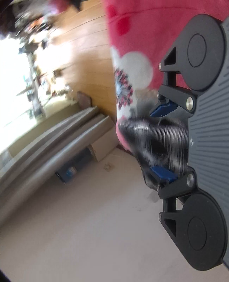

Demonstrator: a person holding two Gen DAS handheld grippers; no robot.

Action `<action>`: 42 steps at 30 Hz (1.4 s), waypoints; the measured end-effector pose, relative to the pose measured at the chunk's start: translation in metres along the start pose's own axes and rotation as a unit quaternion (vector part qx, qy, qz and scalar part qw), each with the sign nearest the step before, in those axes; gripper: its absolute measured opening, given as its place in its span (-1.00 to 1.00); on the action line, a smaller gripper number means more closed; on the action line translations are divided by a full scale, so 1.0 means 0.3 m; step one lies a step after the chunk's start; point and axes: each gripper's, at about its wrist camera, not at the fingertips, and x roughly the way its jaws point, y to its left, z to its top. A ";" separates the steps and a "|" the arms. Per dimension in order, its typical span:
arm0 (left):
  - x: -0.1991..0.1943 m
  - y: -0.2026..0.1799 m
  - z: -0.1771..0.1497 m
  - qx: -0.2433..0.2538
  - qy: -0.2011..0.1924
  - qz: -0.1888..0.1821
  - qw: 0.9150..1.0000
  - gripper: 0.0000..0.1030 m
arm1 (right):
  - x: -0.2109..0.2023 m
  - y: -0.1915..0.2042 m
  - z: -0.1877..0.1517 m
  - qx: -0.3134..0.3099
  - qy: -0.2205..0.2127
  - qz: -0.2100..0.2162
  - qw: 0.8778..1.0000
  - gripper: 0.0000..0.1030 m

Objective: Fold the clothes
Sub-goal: 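Carry the plaid garment with both grippers toward the stack of folded clothes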

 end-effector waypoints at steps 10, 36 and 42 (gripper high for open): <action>-0.005 -0.103 -0.096 0.113 -0.065 0.072 0.989 -0.10 | 0.586 0.665 0.077 -0.175 0.186 -0.128 0.958 0.25; -0.013 -0.057 -0.069 0.123 -0.079 0.053 0.988 -0.62 | 0.763 0.758 0.091 -0.184 0.162 -0.290 0.925 -0.63; -0.012 0.034 -0.037 0.049 -0.054 0.034 0.997 -0.55 | 0.856 0.724 -0.008 -0.203 0.138 -0.284 0.927 -0.29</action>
